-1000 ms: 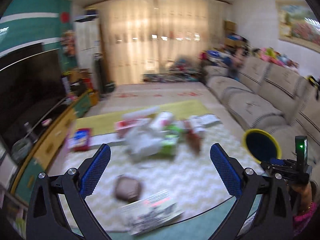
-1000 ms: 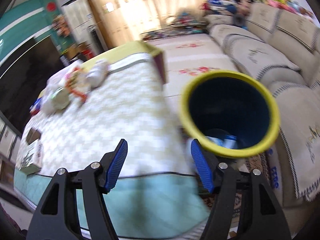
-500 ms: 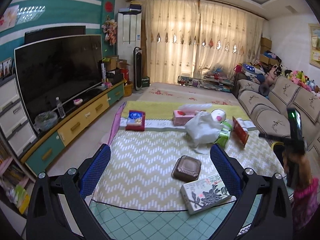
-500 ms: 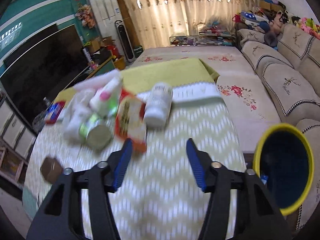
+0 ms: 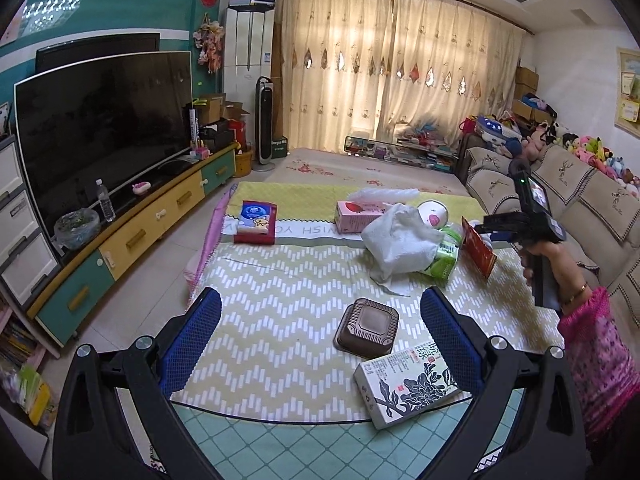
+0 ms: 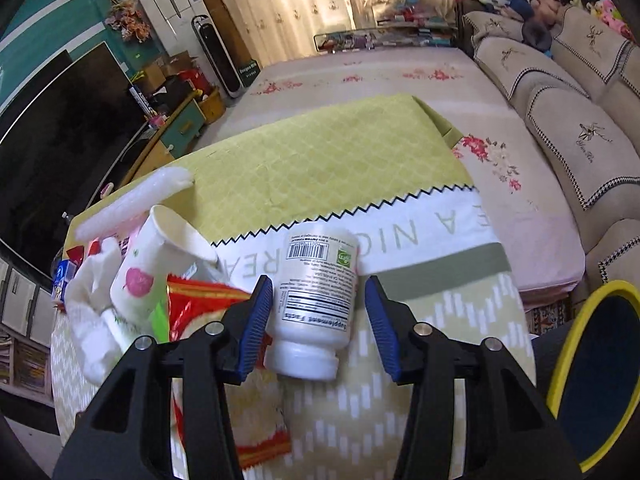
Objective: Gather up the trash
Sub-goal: 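Grasp the white pill bottle with the right gripper, then carry the pill bottle over the yellow bin and open the right gripper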
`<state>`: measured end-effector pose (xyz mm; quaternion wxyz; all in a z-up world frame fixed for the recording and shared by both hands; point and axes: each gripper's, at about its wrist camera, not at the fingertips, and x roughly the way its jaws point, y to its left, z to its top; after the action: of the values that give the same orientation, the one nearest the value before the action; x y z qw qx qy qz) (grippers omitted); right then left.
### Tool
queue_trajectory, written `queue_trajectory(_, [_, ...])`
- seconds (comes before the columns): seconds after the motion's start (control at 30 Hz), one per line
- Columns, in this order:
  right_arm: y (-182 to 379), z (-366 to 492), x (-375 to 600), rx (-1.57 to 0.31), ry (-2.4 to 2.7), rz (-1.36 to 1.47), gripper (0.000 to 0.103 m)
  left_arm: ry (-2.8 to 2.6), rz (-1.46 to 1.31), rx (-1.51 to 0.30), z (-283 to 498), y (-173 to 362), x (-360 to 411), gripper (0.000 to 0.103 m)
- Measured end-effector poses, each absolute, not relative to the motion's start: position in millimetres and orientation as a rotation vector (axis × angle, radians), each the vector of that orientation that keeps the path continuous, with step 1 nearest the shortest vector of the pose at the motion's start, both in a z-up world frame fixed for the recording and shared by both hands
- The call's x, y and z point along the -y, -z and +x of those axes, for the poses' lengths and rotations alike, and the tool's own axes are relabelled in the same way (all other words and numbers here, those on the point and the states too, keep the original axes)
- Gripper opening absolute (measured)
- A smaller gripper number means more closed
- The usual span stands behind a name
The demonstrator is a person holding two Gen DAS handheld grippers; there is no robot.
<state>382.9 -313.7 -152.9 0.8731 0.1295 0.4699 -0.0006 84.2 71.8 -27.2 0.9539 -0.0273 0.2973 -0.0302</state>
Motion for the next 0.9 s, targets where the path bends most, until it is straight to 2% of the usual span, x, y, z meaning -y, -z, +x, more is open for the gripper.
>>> queue_trajectory(0.3, [172.5,412.2,306.7,-1.070,0.003,0.305,0.047,0.080,-0.060,-0.627,94.5,37.2,-63.7,0.098])
queue_trajectory(0.5, [171.6,409.8,306.9,-1.044,0.007,0.320,0.045,0.081,-0.056,-0.629,95.8,37.9,-59.2,0.098])
queue_trajectory(0.9, [117.6,293.2,348.2,-0.866,-0.049,0.367,0.045,0.113,-0.050,-0.641,95.9,45.3,-41.3,0.098])
